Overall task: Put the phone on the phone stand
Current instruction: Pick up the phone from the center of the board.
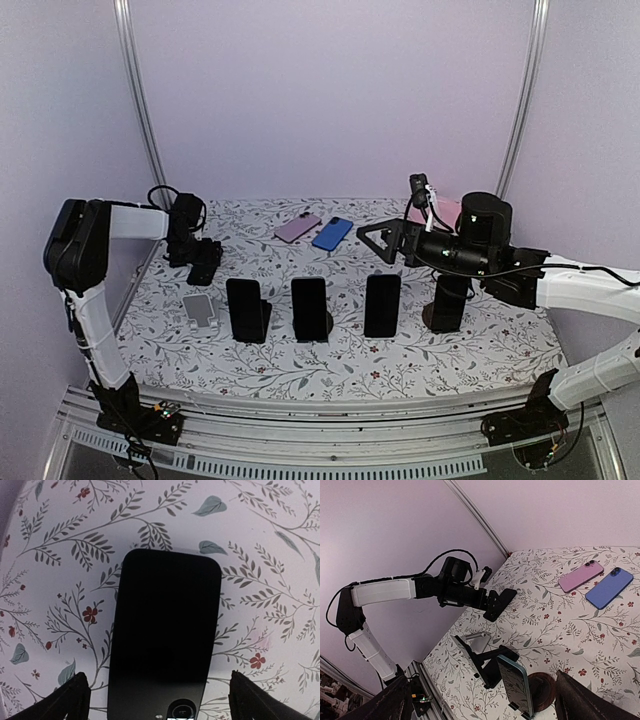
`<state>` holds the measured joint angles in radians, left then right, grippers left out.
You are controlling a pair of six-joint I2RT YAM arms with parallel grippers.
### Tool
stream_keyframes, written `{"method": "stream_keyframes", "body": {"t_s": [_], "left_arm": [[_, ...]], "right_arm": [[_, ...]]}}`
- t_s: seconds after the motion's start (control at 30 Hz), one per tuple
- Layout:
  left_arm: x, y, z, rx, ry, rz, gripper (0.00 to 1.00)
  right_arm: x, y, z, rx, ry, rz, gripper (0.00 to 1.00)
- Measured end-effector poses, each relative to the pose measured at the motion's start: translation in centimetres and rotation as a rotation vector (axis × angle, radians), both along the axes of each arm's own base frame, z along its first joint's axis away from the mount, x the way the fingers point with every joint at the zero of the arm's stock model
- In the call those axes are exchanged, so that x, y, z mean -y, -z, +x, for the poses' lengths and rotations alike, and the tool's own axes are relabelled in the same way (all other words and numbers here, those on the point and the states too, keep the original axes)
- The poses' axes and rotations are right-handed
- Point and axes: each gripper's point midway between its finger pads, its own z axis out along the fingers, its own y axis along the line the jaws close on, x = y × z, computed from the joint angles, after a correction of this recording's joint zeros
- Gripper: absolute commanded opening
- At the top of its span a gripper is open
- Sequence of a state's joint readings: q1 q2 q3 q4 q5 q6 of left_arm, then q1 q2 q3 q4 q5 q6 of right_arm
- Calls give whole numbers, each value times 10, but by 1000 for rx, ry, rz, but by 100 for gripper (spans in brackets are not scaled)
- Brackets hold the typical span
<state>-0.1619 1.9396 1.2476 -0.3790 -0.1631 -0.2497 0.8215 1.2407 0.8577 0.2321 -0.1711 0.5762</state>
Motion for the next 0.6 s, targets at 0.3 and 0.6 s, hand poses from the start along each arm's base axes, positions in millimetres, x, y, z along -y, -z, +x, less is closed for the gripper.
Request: {"method": "stream_keyframes", "body": {"t_s": [0.3, 0.6], "left_arm": [[2, 24, -1, -46, 22, -31, 97], [6, 27, 1, -47, 33, -30, 87]], "right_arm": [[2, -5, -1, 6, 0, 11, 99], [2, -7, -2, 9, 0, 15, 99]]}}
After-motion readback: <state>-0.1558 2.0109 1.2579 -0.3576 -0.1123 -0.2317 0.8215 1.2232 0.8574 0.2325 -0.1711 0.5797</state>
